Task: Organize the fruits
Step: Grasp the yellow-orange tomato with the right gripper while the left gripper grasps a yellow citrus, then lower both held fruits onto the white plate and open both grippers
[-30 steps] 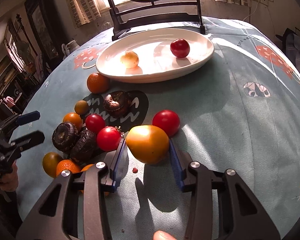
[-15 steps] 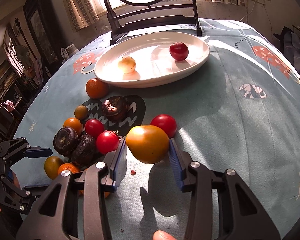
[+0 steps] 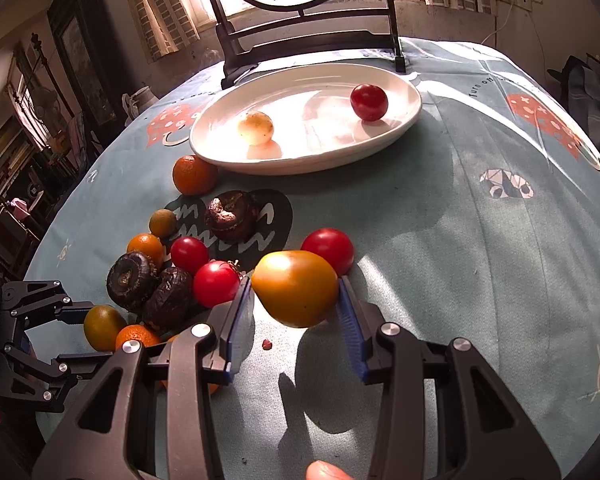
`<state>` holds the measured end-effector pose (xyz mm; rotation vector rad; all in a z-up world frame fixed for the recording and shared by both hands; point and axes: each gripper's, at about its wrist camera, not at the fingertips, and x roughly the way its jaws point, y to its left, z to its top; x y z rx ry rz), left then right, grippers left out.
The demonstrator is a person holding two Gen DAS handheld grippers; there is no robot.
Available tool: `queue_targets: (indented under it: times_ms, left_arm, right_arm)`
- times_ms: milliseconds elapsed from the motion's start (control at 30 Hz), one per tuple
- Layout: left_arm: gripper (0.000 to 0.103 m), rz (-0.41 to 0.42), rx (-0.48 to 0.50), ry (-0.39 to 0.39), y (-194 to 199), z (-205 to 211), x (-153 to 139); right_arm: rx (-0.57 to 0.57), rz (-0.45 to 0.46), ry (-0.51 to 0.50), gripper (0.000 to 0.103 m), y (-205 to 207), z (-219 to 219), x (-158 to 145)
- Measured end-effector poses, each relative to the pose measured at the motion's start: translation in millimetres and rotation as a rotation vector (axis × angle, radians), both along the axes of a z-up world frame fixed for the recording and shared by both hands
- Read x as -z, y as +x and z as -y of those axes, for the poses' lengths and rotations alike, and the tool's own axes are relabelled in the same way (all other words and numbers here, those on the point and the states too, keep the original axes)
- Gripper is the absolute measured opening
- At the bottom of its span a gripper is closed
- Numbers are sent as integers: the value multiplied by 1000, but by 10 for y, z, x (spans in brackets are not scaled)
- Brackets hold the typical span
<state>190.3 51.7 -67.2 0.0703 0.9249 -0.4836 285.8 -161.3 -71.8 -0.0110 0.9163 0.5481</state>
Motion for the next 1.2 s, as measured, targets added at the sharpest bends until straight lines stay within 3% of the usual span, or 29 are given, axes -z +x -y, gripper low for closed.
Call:
queue_targets:
  times_ms: [200, 467, 567, 700, 800, 967, 1100, 1133, 1167, 1200]
  left_arm:
    - [43, 10, -81, -150, 63, -256, -148]
    - [43, 80, -304, -189, 366, -416, -343]
    - [43, 97, -346, -199, 665, -376, -495]
    - [43, 120, -388, -113, 1161, -259, -617]
    - [43, 113, -396, -49, 1564, -187, -619]
    - [43, 62, -413, 7, 2072, -127, -426]
    - [43, 38, -421, 41, 2225, -94, -304]
    - [51, 39, -432, 46, 2231, -94, -300]
    - [71, 61, -444, 59, 2211, -92, -323]
    - [77, 102, -459, 78, 2164, -93, -368]
  right_arm:
    - [-60, 27, 111, 42, -46, -7, -90]
    - [-2, 234, 141, 42, 23, -95, -302]
    - [53, 244, 137, 42, 261, -107, -307]
    - [109, 185, 164, 42, 649, -90, -279]
    - [117, 198, 131, 42, 846, -141, -253]
    - [105, 175, 118, 42, 1103, -232, -194]
    - [84, 167, 95, 43, 1185, -297, -166]
    - [78, 162, 87, 43, 1197, -310, -157]
    - [73, 157, 82, 48, 1202, -318, -152]
    - [71, 156, 78, 49, 1195, -322, -157]
